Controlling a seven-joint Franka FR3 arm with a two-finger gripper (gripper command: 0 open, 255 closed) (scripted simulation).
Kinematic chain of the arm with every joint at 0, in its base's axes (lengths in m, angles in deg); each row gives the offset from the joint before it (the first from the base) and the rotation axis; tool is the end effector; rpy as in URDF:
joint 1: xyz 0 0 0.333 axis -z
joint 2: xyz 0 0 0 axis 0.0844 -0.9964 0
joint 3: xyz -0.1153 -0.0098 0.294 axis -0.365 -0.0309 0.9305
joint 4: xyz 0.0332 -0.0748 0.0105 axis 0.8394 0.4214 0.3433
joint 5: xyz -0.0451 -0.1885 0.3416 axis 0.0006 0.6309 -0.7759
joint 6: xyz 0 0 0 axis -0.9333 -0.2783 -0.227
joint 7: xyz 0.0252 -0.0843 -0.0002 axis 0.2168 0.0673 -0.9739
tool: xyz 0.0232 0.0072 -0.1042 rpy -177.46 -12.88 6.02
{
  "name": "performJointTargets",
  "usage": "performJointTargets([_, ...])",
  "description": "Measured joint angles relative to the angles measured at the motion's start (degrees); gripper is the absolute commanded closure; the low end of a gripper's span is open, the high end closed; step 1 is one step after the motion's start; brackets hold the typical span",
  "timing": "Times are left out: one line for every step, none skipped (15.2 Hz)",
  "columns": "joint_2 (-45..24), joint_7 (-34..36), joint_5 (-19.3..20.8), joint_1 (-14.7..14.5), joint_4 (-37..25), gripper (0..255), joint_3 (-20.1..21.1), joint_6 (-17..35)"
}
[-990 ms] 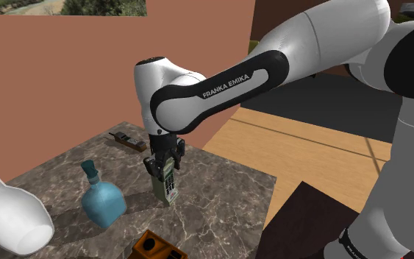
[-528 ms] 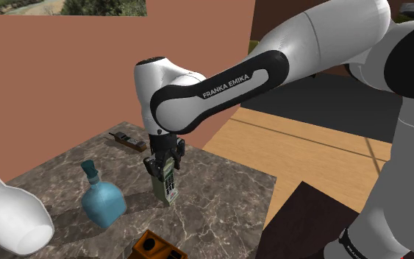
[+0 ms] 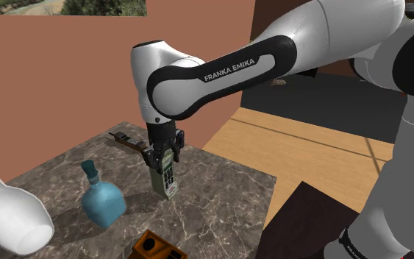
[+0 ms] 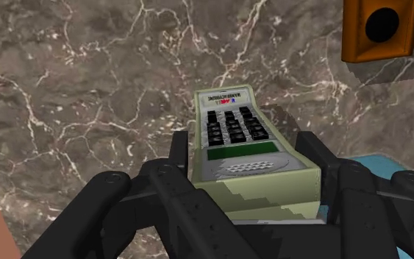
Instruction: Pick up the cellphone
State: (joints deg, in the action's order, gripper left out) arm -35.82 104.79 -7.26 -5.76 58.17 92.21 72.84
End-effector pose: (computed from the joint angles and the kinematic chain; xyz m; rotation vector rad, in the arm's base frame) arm 0.5294 0.3207 0.4305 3.1173 0.2558 -0.1015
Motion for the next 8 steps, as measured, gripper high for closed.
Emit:
performJointTargets([0.3,-0.1,-0.1,0.0,-0.4,255,0.0,-0.7])
performJointTargets([0.7,-0.2,-0.3,0.1,-0.8,255,0.1,-1.4])
performJointTargets([0.7,-0.3,-0.3,0.1,-1.5,255,0.1,-2.1])
performJointTargets([0.8,-0.4,-0.4,0.1,-2.1,255,0.1,-2.8])
performJointTargets([0.8,-0.4,-0.4,0.1,-2.8,255,0.1,-3.5])
performJointTargets([0.9,-0.4,-0.5,0.1,-3.6,255,0.1,-4.4])
performJointTargets([1.2,-0.6,-0.6,0.2,-4.0,255,0.1,-5.1])
performJointTargets([1.3,-0.5,-0.6,0.2,-4.3,255,0.1,-5.5])
